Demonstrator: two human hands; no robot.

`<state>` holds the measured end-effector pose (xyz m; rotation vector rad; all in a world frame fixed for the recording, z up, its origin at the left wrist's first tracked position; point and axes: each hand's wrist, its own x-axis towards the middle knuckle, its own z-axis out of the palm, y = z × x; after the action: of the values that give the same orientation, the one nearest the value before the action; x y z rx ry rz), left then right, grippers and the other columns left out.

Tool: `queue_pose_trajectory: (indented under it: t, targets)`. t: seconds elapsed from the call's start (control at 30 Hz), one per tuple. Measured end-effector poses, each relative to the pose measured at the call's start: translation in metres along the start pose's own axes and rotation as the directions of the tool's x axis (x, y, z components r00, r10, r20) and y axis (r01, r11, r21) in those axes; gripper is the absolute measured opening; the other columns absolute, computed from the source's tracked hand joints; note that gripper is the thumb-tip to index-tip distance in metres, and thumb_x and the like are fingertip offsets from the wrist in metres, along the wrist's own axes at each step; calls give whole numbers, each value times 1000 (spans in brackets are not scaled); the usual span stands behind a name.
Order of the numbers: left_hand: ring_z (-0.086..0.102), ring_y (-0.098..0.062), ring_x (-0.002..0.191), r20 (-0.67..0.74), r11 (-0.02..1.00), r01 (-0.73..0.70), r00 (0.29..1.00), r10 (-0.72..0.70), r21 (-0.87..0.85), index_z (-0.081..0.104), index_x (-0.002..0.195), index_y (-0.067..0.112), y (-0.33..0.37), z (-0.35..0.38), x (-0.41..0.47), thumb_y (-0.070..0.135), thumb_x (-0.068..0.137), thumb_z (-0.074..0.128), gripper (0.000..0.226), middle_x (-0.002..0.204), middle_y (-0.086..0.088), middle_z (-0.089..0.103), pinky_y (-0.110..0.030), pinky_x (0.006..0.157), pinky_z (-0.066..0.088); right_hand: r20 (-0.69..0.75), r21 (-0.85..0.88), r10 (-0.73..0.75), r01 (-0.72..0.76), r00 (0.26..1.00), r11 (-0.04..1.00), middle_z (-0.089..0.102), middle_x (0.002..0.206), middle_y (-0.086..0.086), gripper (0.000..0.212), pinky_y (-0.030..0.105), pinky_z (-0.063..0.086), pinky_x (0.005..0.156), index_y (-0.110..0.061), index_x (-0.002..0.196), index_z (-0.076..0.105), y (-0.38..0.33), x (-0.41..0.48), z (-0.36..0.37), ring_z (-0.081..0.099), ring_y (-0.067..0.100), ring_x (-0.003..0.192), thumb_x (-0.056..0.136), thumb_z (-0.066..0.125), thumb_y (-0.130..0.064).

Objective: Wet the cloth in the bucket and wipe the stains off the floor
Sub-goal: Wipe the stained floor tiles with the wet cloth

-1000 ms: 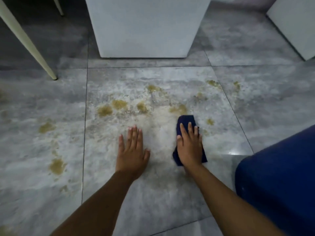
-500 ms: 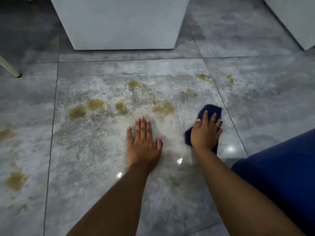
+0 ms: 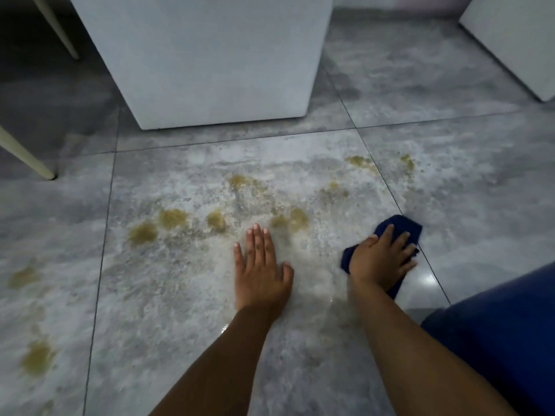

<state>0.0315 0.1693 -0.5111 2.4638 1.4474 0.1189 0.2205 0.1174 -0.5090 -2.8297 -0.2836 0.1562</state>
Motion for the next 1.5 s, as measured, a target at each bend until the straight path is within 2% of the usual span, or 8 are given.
queue_pose_trajectory:
  t: [0.13, 0.23, 0.3, 0.5, 0.77, 0.97, 1.2, 1.5]
  targets:
    - [-19, -23, 145, 5, 1000, 12, 1000, -12, 9, -10, 148, 5, 1, 5, 3, 45, 87, 7, 75, 157, -13, -16, -47, 116, -13, -12, 18, -274, 274, 962, 961, 19, 158, 14, 49, 49, 3, 116, -18, 147, 34, -30, -36, 16, 11, 35, 145, 99, 38, -26]
    - [-14, -22, 146, -23, 1000, 11, 1000, -11, -7, -4, 149, 5, 0, 5, 2, 45, 89, 12, 75, 157, -12, -11, -46, 117, -9, 132, 0, -641, 646, 757, 763, 22, 158, 8, 47, 47, 7, 118, -23, 147, 36, -74, -20, 29, 13, 30, 146, 100, 37, -28]
    - [-13, -21, 146, -19, 1000, 11, 1000, -11, -15, -3, 150, 6, 1, 5, 4, 46, 89, 14, 75, 158, -12, -9, -46, 117, -8, 200, -18, -677, 694, 708, 720, 17, 160, 5, 49, 48, 6, 118, -25, 149, 30, -95, 22, 29, 8, 29, 147, 101, 32, -30]
    - [-19, -20, 144, 30, 999, 32, 999, -32, 10, -6, 150, 6, 2, 4, 9, 47, 89, 15, 76, 158, -11, -12, -47, 118, -6, 94, -75, -343, 350, 935, 934, 10, 161, 8, 52, 48, 3, 118, -21, 152, 19, -78, 52, 22, 5, 31, 147, 102, 25, -33]
    - [-2, -25, 148, 11, 999, 9, 1000, -9, 47, 8, 150, 3, -1, 10, 11, 48, 90, 24, 76, 159, -15, 4, -50, 118, 5, 173, -68, -455, 471, 874, 879, 10, 161, 10, 52, 51, 6, 117, -20, 152, 19, -143, 118, 27, 6, 35, 146, 102, 25, -30]
    - [-10, -23, 147, 41, 999, 21, 999, -23, 45, 2, 151, 5, 2, 8, 12, 48, 90, 21, 77, 160, -12, -5, -49, 118, 1, 25, -58, 59, -57, 998, 997, -2, 161, 9, 55, 52, -4, 117, -18, 154, 6, -110, 104, 32, -4, 33, 147, 102, 17, -33]
    - [0, -24, 148, 2, 998, 19, 1000, -20, 59, 11, 150, 3, -6, 5, -5, 47, 90, 27, 77, 159, -14, 6, -49, 118, 5, 207, -60, -314, 332, 927, 941, 5, 161, 7, 53, 52, 3, 117, -22, 153, 14, -118, 153, 14, 2, 34, 147, 102, 22, -34]
    - [-1, -25, 148, 36, 998, 13, 999, -15, 65, 7, 151, 3, -2, 8, 11, 46, 90, 23, 76, 160, -14, 2, -50, 118, 6, -26, -13, 331, -331, 943, 943, 1, 161, 9, 56, 53, -3, 116, -18, 154, 6, -57, 153, 2, -2, 34, 147, 101, 17, -35]
